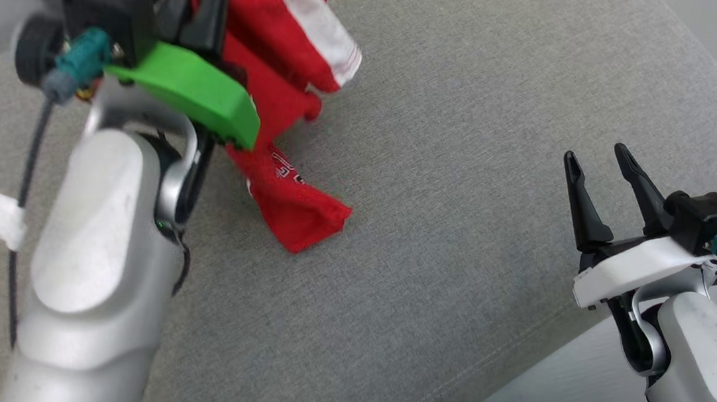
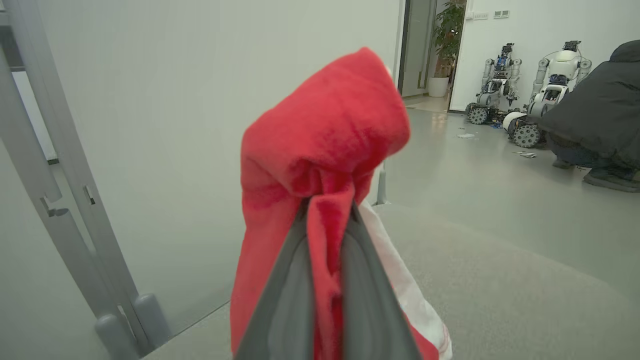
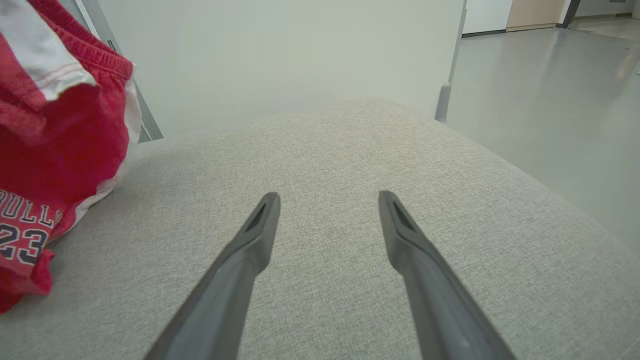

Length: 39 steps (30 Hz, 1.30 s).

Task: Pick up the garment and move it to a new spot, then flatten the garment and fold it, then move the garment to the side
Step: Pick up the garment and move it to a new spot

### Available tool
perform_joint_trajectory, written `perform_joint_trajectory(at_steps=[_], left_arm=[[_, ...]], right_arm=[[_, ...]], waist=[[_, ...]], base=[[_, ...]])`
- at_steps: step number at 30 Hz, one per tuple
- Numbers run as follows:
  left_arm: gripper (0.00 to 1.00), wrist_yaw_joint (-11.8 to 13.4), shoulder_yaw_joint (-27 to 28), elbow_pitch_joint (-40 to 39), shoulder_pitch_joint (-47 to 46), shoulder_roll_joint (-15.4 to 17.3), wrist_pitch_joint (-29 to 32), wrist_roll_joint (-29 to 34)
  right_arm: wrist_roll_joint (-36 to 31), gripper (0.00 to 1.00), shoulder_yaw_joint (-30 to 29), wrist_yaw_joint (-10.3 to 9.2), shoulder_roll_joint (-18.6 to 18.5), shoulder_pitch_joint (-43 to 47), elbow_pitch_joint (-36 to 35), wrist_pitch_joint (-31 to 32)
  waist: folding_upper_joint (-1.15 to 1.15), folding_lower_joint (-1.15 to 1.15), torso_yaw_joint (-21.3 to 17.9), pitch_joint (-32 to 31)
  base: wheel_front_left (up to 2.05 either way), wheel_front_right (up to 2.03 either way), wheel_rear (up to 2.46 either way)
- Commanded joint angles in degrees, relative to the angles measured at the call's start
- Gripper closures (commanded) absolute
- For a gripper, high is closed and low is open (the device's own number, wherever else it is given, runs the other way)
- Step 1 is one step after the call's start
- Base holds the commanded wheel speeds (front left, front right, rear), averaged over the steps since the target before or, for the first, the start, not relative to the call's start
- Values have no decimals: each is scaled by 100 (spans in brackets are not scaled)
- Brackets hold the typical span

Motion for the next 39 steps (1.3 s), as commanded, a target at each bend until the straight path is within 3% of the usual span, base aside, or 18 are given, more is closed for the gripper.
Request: perform_joint_trajectory(at_steps=[1,8,9,10,11,19,26,39], left_arm=[[100,45,-6,144,285,-12,-98,-71],[100,-2,-263,1095,1280,-288,-500,-224],[94,-21,-322,1188,1327,-316,-558,-199],[23,-33,-365,1275,1369,-362,-626,-189],[0,-42,-391,1330,1377,-395,-692,-180],[0,31,-267,1349,1265,-392,-1316,-126],[0,251,161,832,1646,-64,-1482,-64],[0,574,1478,-373,3348,449,-1483,184]], right_arm=[[49,0,38,1,2,-30,-31,-26],[-37,0,72,1,1,-9,-64,-26],[-44,0,71,1,1,-1,-66,-26],[-60,0,78,1,1,13,-63,-26],[-79,0,79,1,0,27,-57,-25],[-223,0,65,1,-1,225,-108,-24],[-348,0,66,1,-3,391,-195,-24],[-537,0,183,1,-14,490,-254,-24]], waist=[[-1,0,-19,-5],[-1,0,127,-113],[-1,0,161,-134],[-1,0,202,-164],[-1,0,244,-199],[-1,0,700,-709],[-1,0,1235,-1031],[-1,0,1850,-1311]], base=[[0,0,0],[0,0,0],[0,0,0],[0,0,0],[0,0,0],[0,0,0],[0,0,0],[0,0,0]])
